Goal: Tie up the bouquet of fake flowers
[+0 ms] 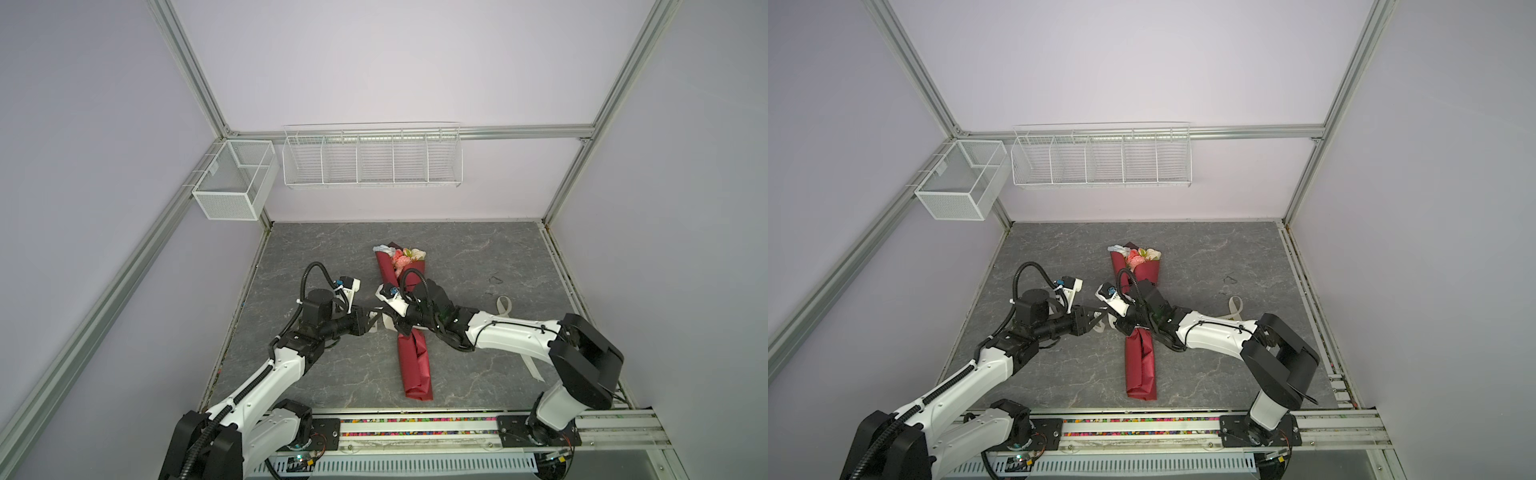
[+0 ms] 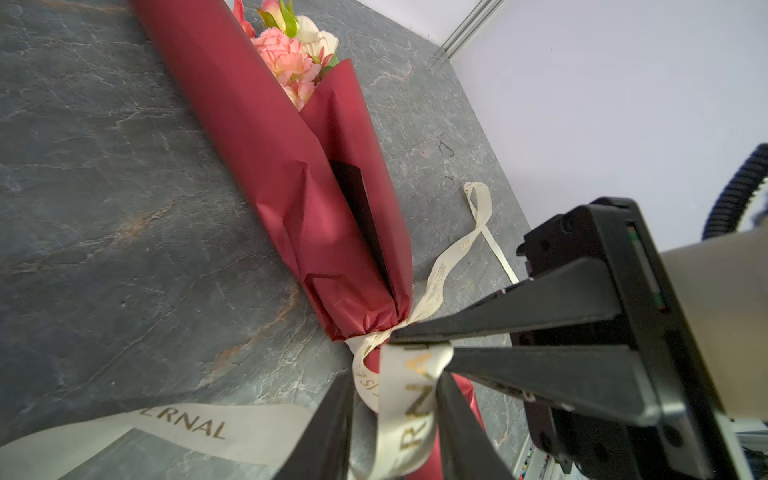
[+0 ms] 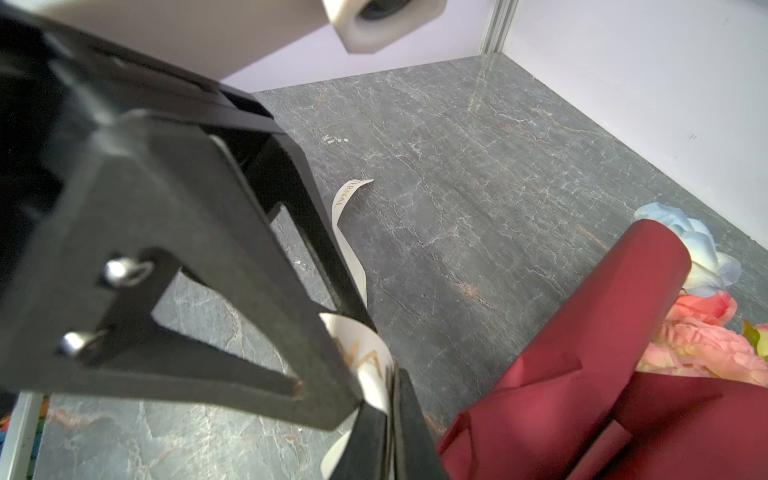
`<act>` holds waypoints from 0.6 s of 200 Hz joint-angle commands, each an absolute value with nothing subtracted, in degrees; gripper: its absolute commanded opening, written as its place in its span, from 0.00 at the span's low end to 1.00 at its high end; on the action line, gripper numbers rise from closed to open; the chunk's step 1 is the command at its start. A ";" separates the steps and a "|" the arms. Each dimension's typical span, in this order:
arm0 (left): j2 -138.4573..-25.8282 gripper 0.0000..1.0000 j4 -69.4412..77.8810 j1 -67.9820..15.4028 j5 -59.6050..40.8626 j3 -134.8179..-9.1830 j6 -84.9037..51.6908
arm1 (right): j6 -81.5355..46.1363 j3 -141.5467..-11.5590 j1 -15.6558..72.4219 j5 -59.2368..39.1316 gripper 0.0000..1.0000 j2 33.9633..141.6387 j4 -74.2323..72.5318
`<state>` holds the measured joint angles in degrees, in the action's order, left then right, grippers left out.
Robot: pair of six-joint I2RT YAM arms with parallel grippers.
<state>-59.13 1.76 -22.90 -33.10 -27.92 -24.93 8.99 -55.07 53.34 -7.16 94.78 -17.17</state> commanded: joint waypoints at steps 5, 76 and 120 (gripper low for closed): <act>-57.76 0.21 2.10 -23.07 -33.26 -29.03 -23.91 | 9.39 -56.16 53.43 -7.39 0.12 95.27 -17.17; -56.78 0.02 2.91 -23.08 -34.03 -28.84 -26.59 | -3.01 -52.46 51.28 6.95 0.41 85.28 -11.28; -56.09 0.03 2.43 -23.11 -34.65 -29.22 -29.20 | -26.76 -53.31 34.38 17.33 0.57 77.95 23.88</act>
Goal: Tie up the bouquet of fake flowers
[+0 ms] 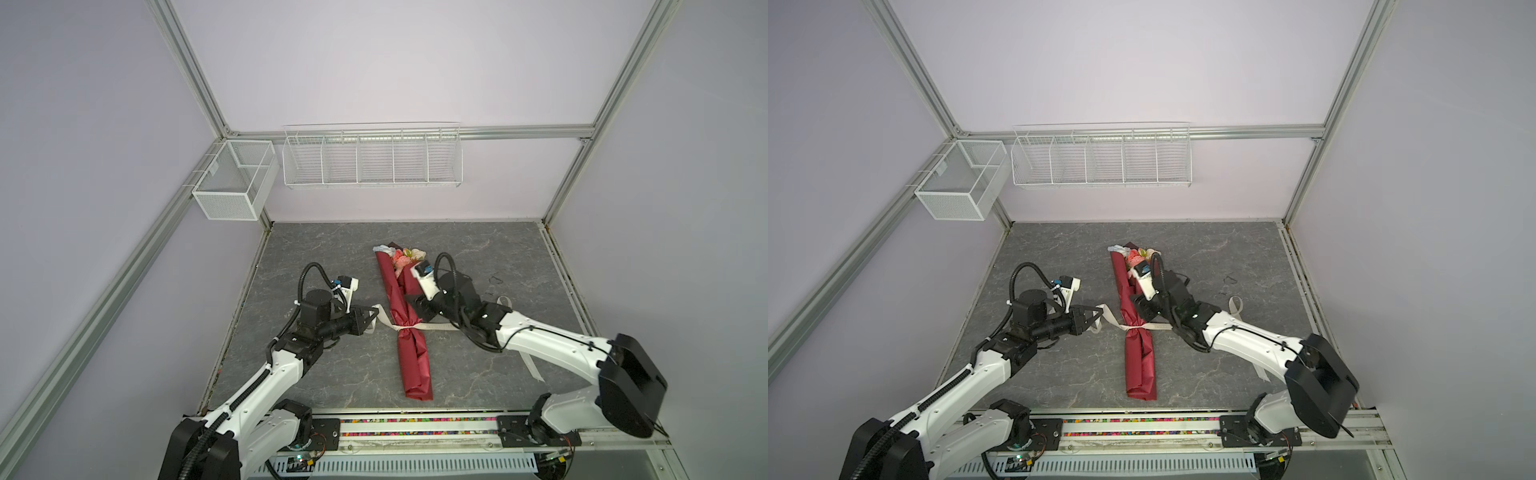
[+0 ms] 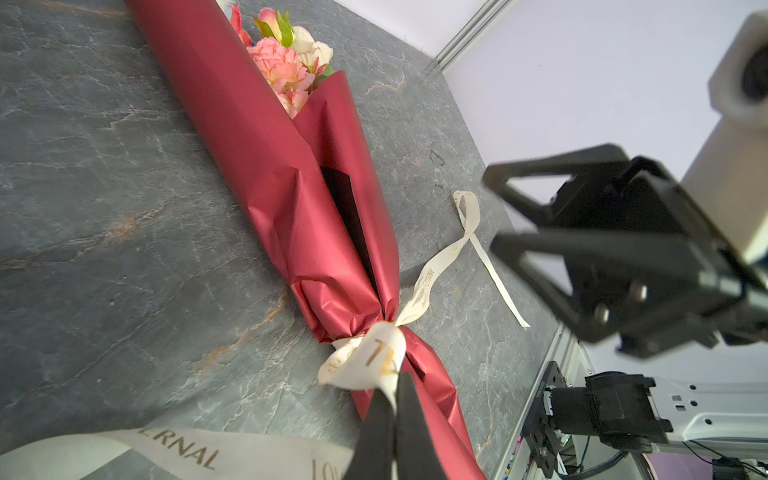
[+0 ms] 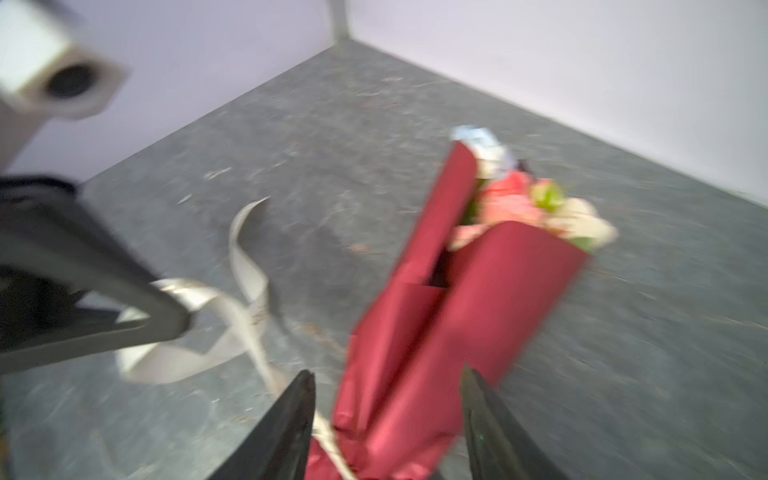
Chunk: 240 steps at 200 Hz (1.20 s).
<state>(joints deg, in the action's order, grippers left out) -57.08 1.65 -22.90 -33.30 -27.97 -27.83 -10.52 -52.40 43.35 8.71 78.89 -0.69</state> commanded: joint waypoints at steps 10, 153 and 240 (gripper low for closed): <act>-55.79 0.03 2.34 -23.09 -35.58 -29.54 -29.34 | -30.72 -53.07 28.93 16.81 0.55 78.05 30.59; -53.55 0.00 8.03 -23.19 -36.44 -27.42 -34.15 | -26.85 -58.10 2.70 -3.05 0.49 96.10 35.00; -52.79 0.00 12.43 -23.21 -35.20 -24.74 -36.83 | -24.61 -58.89 4.00 -3.66 0.06 89.89 33.50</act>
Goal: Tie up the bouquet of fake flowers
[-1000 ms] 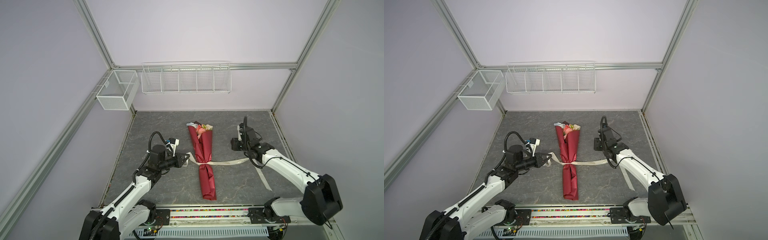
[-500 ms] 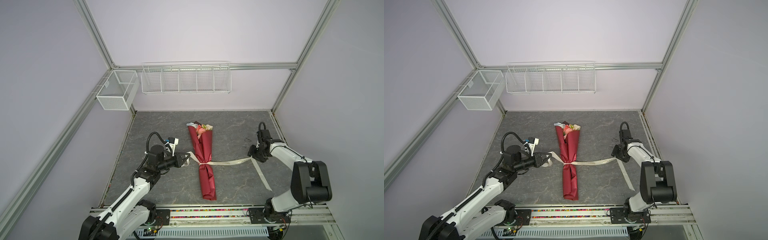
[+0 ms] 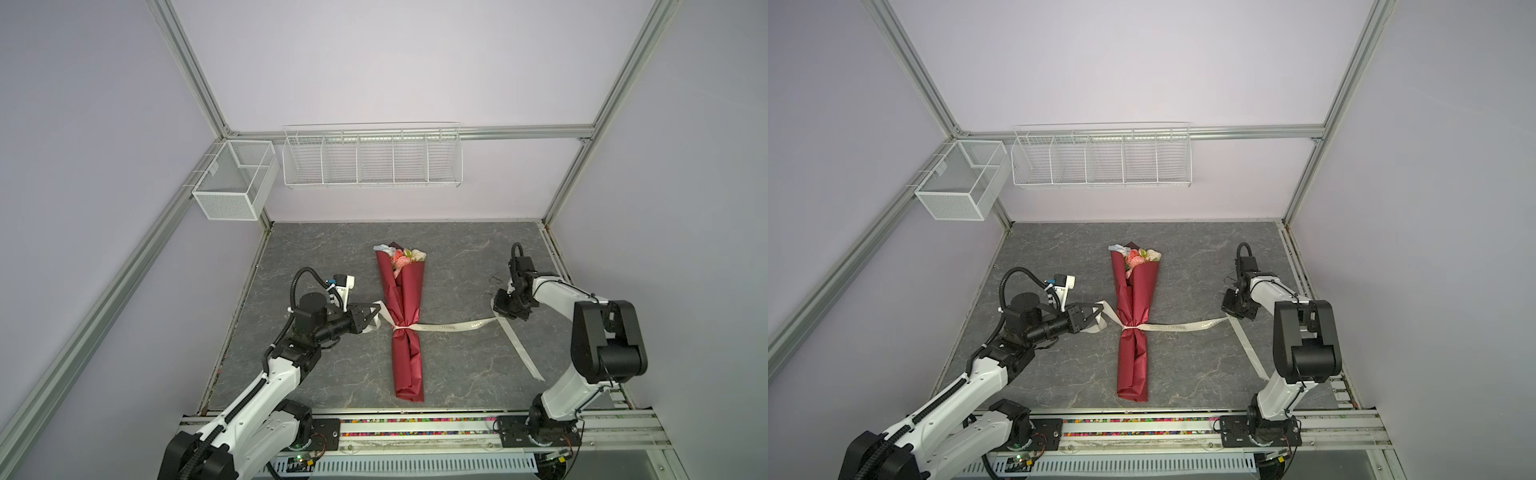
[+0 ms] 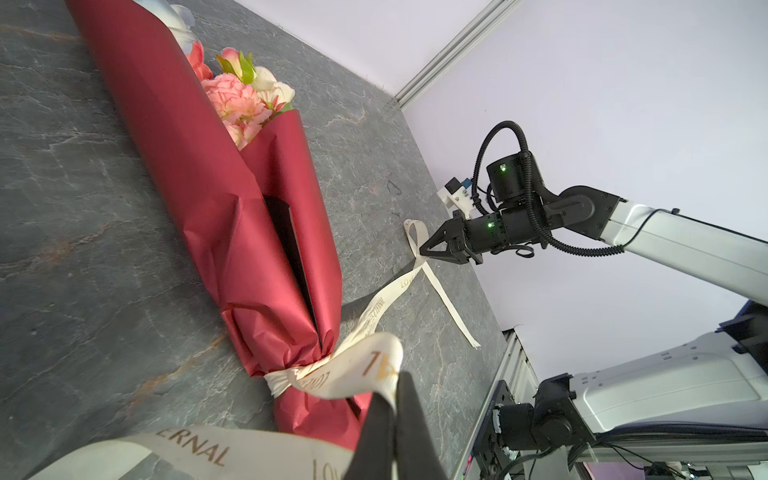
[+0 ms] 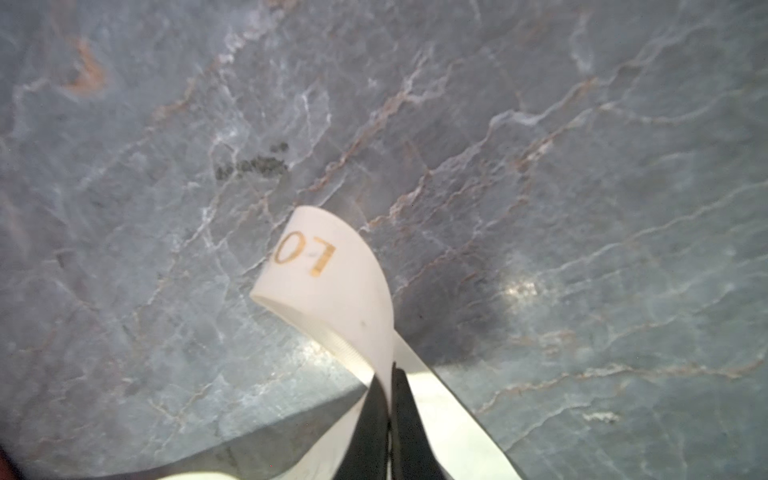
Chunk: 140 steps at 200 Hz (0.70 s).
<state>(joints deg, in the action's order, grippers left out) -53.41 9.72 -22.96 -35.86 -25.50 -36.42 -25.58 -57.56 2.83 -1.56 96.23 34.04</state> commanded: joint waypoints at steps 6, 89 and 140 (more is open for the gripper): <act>-52.97 0.00 12.53 -23.29 -35.25 -24.62 -36.85 | -24.65 -59.43 4.99 -3.90 0.06 88.12 33.56; -53.36 0.00 19.81 -23.81 -34.54 -18.79 -40.96 | -21.13 -101.17 40.20 -3.46 0.08 95.64 39.39; -51.30 0.00 21.35 -24.18 -34.40 -16.63 -41.31 | -10.68 -128.85 55.71 -0.07 0.09 115.88 52.14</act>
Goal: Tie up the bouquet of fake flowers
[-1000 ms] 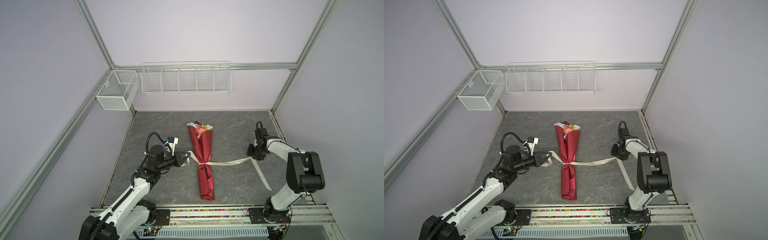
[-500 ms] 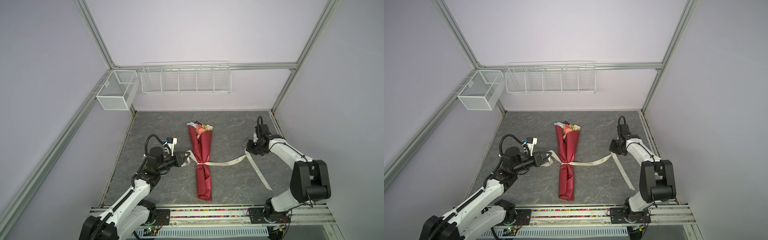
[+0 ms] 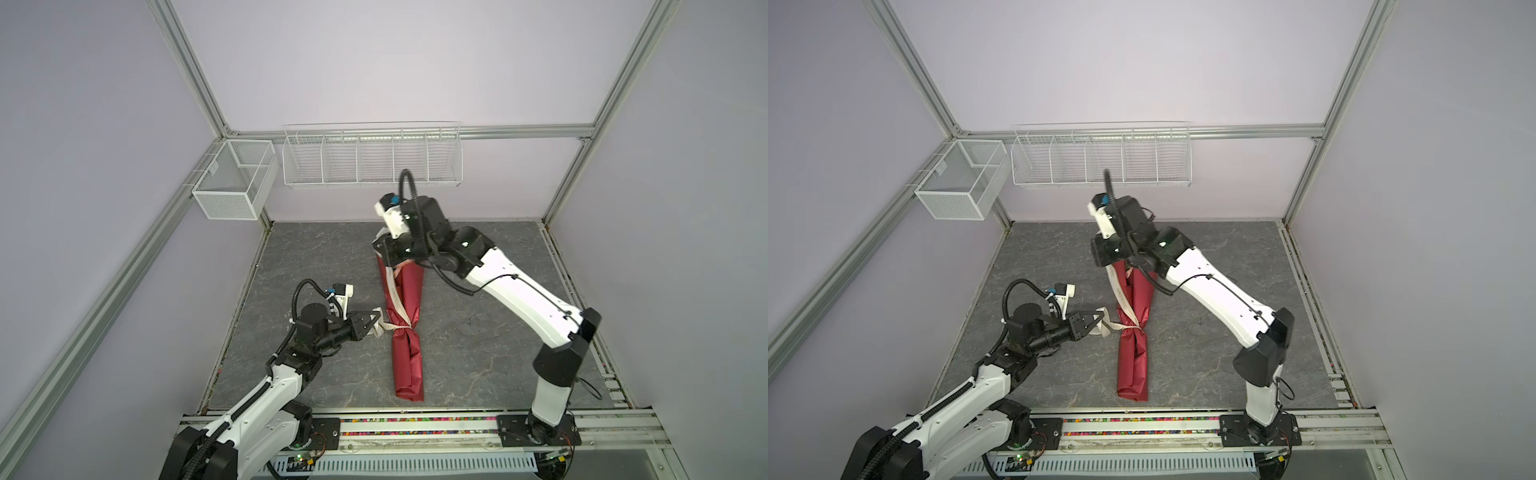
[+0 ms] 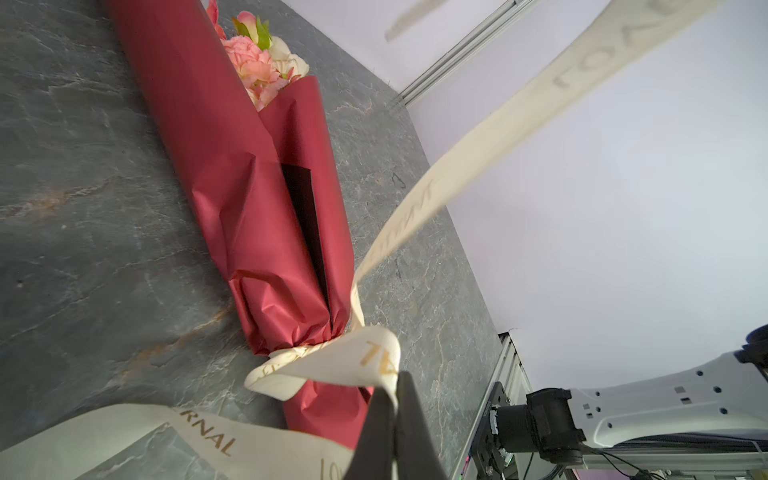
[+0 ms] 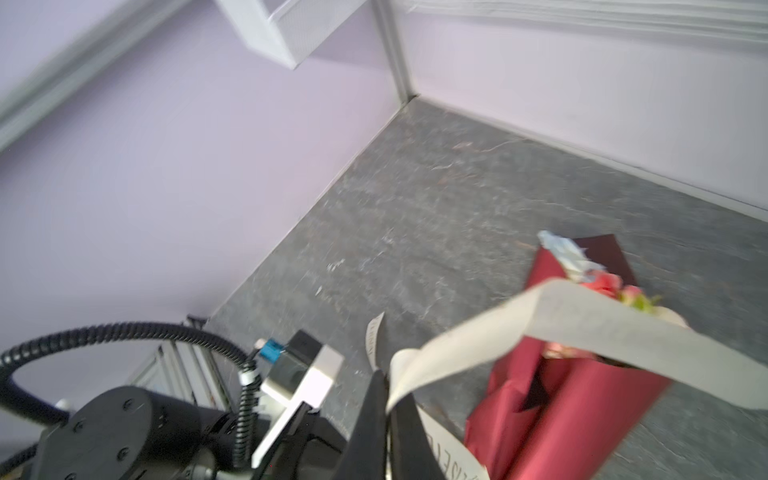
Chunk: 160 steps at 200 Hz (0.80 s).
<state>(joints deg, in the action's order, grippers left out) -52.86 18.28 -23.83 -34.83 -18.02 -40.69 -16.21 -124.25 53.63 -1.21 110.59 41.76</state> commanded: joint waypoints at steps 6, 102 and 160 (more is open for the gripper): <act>-50.94 0.00 21.43 -24.19 -34.42 -16.45 -41.29 | -11.10 -128.66 55.73 -0.48 0.10 116.47 52.29; -47.34 0.00 20.22 -24.62 -33.60 -15.29 -40.53 | -16.15 -111.60 50.54 -10.49 0.53 111.05 44.49; -49.17 0.00 20.35 -24.89 -33.86 -16.55 -39.75 | -40.87 -75.38 47.60 -9.13 0.58 87.77 24.81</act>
